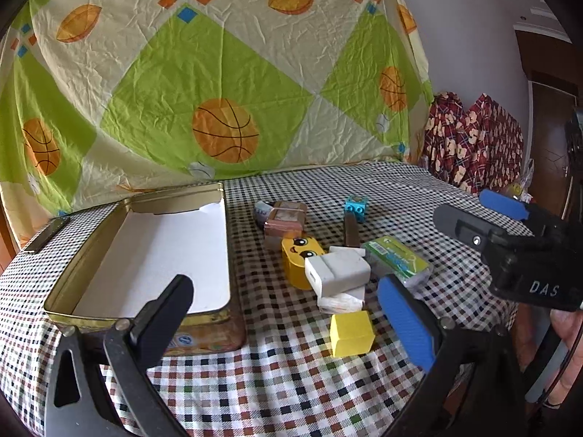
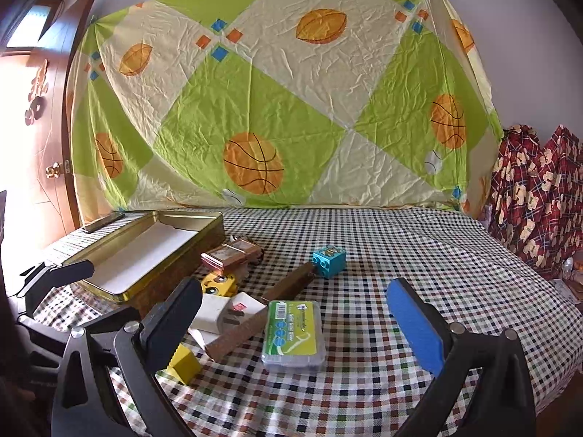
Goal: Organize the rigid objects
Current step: 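Grasp the yellow cube with the left tool while the right tool grasps the green floss box, then carry the yellow cube and green floss box toward the gold tin tray, then lower the yellow cube into the tin and open the left tool while the right tool carries the green box, then set the green floss box into the tin and open the right tool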
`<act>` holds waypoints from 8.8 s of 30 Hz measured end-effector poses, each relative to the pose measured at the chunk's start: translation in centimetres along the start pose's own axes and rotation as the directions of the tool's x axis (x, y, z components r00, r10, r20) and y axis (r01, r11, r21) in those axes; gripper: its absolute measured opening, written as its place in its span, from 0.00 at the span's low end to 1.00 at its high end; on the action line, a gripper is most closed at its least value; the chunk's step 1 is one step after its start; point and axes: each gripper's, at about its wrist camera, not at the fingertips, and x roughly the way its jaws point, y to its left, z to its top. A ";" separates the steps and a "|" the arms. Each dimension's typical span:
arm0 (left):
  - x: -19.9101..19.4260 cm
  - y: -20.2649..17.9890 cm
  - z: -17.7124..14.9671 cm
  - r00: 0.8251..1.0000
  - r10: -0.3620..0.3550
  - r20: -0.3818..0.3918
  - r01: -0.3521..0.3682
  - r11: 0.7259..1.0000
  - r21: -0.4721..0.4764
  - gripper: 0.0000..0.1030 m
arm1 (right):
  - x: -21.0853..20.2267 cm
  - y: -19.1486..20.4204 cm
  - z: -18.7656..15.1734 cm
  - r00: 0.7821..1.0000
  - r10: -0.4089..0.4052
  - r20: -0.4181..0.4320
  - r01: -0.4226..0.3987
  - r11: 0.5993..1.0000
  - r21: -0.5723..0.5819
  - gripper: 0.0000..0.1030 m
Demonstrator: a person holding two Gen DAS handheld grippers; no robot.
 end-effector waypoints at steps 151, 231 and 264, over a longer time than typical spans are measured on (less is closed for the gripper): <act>1.6 2.5 0.7 0.988 0.004 0.152 -0.002 1.000 -0.016 0.28 | 3.8 -0.6 -0.9 0.998 0.027 0.058 -0.026 0.999 -0.026 0.54; 7.5 19.5 5.8 0.983 0.111 -0.145 -0.138 0.972 -0.190 0.27 | 17.9 18.1 6.3 0.911 0.273 -0.309 -0.347 0.913 -0.217 0.55; 7.8 24.6 5.3 0.932 0.355 -0.077 -0.363 0.910 -0.201 0.97 | 9.9 3.2 2.2 0.953 0.167 -0.254 -0.207 0.968 -0.140 0.77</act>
